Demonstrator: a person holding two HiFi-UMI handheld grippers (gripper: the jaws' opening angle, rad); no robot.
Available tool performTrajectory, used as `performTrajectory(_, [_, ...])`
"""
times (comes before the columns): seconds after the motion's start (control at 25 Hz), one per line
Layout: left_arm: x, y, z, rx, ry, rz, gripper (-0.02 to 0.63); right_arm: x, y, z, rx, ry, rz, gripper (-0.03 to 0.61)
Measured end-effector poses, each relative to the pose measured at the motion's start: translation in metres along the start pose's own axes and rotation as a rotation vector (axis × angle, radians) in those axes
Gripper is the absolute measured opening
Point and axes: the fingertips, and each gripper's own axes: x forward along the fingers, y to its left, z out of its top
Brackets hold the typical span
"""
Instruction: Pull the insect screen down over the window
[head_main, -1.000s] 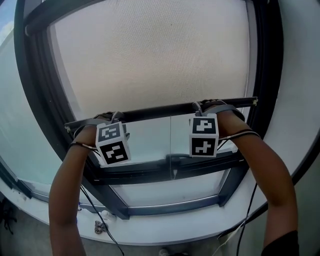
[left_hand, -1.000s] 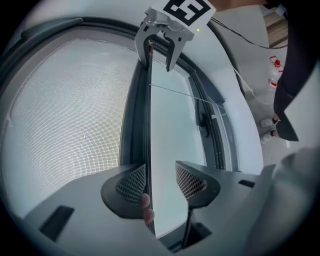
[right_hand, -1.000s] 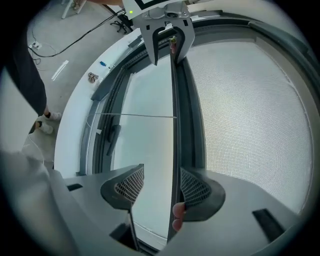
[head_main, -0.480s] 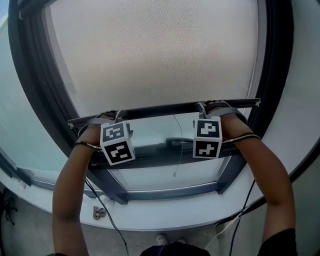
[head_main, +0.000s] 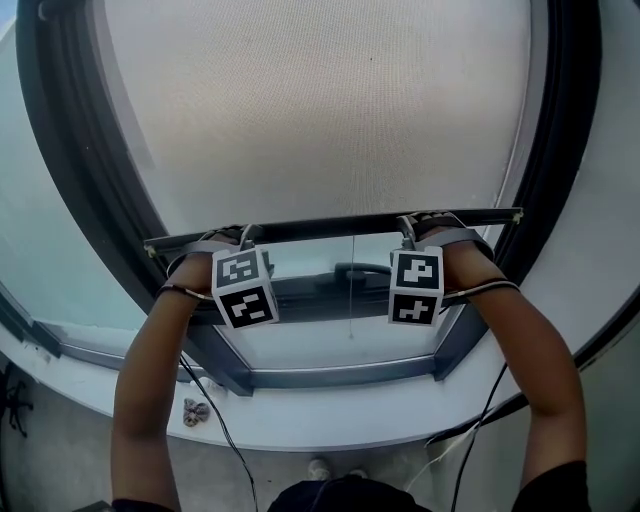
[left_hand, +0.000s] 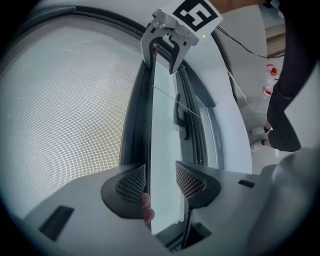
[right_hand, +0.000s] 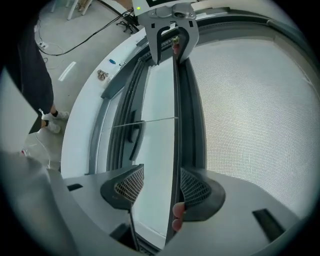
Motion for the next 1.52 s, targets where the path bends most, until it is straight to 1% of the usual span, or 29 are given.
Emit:
performTrajectory(0.12, [0.016,-0.026,0.000,-0.010,-0.003,-0.047,0.190,0.012,0.028,0.001,0.007,-0.010,0.058,0.229])
performTrajectory(0.24, [0.031,-0.047,-0.001,-0.017,-0.002,-0.063,0.190,0.023,0.051,0.002,0.010,-0.016,0.087,0.229])
performTrajectory(0.4, [0.050,-0.077,-0.005,-0.021,-0.005,-0.132,0.190,0.039,0.081,0.006,0.023,-0.023,0.159,0.229])
performTrajectory(0.52, [0.065,-0.092,-0.004,-0.024,-0.005,-0.127,0.190,0.050,0.099,0.006,0.037,-0.032,0.169,0.229])
performTrajectory(0.72, [0.069,-0.096,-0.006,-0.029,-0.004,-0.131,0.190,0.053,0.102,0.010,0.086,-0.055,0.180,0.229])
performTrajectory(1.08, [0.072,-0.099,-0.006,-0.032,-0.008,-0.113,0.190,0.057,0.107,0.009,0.086,-0.042,0.149,0.229])
performTrajectory(1.2, [0.073,-0.101,-0.006,-0.031,-0.006,-0.106,0.190,0.058,0.110,0.009,0.088,-0.043,0.150,0.229])
performTrajectory(1.4, [0.075,-0.111,-0.007,-0.043,-0.015,-0.166,0.190,0.059,0.118,0.012,0.101,-0.059,0.199,0.229])
performTrajectory(1.52, [0.084,-0.123,-0.008,-0.059,-0.012,-0.201,0.190,0.066,0.130,0.013,0.097,-0.055,0.240,0.229])
